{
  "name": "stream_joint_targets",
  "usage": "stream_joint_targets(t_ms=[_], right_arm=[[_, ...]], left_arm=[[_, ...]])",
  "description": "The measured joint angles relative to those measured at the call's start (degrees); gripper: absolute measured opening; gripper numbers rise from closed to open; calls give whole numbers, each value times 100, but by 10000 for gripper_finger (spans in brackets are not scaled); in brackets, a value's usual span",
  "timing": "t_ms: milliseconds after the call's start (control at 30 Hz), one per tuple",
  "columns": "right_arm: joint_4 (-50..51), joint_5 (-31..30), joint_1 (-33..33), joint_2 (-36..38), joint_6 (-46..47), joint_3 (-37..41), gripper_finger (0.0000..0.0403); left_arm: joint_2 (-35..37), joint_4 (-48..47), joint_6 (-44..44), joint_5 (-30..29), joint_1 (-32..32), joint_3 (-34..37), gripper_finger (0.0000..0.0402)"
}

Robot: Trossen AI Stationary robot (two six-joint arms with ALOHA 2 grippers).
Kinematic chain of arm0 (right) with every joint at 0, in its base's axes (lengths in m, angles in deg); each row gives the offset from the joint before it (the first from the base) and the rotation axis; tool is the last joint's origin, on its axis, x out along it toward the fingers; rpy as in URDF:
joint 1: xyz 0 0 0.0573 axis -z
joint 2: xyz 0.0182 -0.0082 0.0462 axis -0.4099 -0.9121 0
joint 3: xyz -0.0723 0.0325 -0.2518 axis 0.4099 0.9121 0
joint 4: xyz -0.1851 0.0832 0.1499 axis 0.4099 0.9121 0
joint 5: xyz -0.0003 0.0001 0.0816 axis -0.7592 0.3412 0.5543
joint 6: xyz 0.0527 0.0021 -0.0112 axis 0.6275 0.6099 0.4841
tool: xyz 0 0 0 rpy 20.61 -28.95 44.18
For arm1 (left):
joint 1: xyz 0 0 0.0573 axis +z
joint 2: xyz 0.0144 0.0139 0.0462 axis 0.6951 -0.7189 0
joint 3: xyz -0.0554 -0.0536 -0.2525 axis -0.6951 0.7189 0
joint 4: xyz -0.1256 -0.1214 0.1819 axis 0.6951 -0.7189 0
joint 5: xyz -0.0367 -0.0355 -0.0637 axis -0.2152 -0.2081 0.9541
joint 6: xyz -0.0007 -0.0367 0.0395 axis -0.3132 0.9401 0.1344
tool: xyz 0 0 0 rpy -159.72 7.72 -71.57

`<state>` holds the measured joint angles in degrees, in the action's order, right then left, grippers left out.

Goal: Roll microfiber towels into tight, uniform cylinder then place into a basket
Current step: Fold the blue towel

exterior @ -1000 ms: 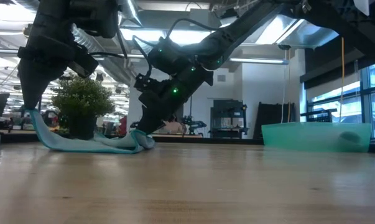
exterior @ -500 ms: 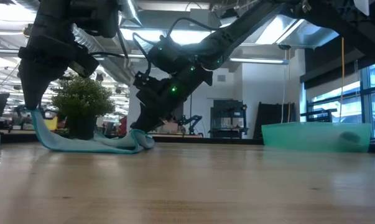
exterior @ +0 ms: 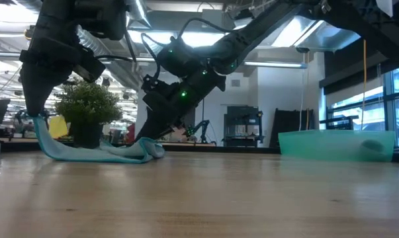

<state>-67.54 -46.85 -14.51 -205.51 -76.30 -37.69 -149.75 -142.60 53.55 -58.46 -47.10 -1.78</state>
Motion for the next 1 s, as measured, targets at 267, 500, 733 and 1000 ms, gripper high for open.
stream_joint_targets(t_ms=[267, 500, 733, 1000], right_arm=[[114, -10, -15, -108, -86, 8, 130], [210, 10, -17, -108, -432, 6, 80], [211, 20, -20, -108, -423, 6, 9], [534, -42, -20, 180, -441, -71, 4]], left_arm=[[0, 23, 0, -33, -2, 0, 0], [0, 31, 0, -34, 0, 0, 0], [0, 31, 0, -33, -2, 0, 0], [0, 30, 0, -33, 0, 0, 0]])
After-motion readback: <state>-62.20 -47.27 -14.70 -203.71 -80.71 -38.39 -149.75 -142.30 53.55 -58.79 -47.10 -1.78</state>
